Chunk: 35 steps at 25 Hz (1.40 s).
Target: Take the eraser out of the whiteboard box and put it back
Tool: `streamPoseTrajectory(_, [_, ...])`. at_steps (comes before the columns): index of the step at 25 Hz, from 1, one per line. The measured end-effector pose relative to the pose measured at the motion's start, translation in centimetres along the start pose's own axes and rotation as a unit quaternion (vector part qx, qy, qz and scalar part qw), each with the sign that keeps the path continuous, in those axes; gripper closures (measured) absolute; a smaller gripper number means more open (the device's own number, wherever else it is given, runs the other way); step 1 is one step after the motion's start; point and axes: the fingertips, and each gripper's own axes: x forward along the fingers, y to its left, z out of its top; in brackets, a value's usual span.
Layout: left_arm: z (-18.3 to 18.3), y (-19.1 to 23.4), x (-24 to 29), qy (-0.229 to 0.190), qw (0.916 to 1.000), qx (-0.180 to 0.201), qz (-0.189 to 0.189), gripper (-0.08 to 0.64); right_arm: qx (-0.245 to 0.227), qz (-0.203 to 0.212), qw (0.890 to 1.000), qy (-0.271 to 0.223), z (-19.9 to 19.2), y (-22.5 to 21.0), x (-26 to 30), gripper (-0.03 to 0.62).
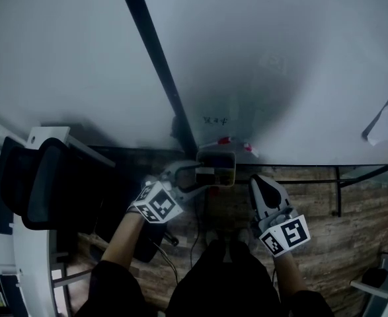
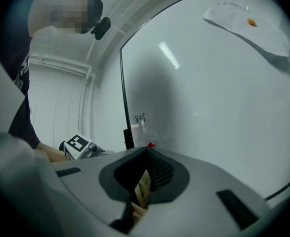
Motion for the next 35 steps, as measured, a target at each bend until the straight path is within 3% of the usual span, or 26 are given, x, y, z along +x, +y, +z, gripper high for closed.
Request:
streamPoseTrajectory(7, [4.9,2.6,-2.8,-0.035,0.9962,0.001,0.08,0.366,-0.003,0.017,1.0,-0.008,0.7,0.4,0.5,0.589])
streamPoseTrajectory(13, [7.5,3.4,-5.2,-0.073,0.9769,-0.061,0.191,0.461,-0.004,0.046,0.999,-0.016,1.7,1.3,0.9,0.589])
streamPoseTrajectory(19, [6.9,1.3,-5.9,-0.086,0.9381,-0.16,0.295,0.532,-0.007,0.087,0.996,-0.017,2.0,2.6,1.0,0.589])
streamPoseTrajectory(26, [7.0,-1.2,-7.1,-0.108,0.8642,-0.25,0.423,0.555,-0.011,0.145,0.989,-0.014,1.7,4.4,0.5,0.589])
streamPoseTrajectory(28, [7.1,-2.0,-7.4,-0.113,0.8472,-0.265,0.447,0.555,-0.013,0.155,0.988,-0.016,1.3,5.0,0.2,0.589])
streamPoseTrajectory(32, [7.1,-3.5,-7.4,-0.11,0.831,-0.269,0.475,0.555,-0.001,0.159,0.987,-0.021,0.6,5.5,-0.1,0.589])
streamPoseTrajectory(35, [7.6,-3.9,-7.6,-0.118,0.8289,-0.266,0.478,0.555,-0.005,0.16,0.987,-0.023,0.2,6.1,-0.6,0.589])
